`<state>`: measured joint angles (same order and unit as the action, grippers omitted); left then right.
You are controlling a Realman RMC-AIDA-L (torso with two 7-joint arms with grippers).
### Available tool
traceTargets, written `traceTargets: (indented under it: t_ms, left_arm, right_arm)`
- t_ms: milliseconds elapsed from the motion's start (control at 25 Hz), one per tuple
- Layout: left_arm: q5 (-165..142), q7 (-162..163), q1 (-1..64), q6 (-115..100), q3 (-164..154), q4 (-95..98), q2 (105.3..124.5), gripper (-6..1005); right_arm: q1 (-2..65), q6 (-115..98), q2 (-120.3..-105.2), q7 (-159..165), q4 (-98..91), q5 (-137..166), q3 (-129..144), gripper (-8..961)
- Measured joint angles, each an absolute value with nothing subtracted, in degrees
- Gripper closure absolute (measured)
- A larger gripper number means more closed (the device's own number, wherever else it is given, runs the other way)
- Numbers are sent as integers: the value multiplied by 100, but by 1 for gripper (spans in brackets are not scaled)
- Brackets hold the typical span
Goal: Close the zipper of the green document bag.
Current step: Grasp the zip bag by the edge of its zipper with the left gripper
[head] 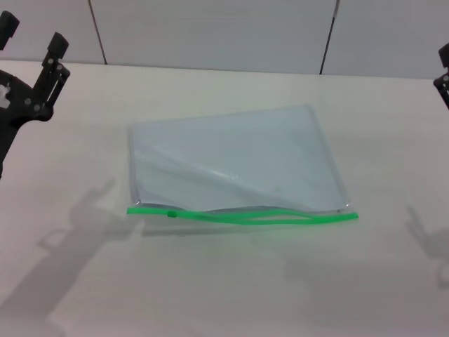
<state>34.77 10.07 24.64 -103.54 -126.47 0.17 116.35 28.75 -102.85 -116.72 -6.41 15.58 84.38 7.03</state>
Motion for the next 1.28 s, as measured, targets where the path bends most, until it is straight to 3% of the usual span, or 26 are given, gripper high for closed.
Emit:
traceTargets:
  t_ms: [800,1280]
  left_arm:
    - [1514,-218,2692,-10081,-13735,-844,11627,334]
    - [1082,-930,2468,-8977,-13915,-874,11638,323]
  right_arm:
    - [2885,-10300,-11671,-641,1537,8419,703,102]
    - [2883,-10285,-11663,-658,1526,8402,700,102]
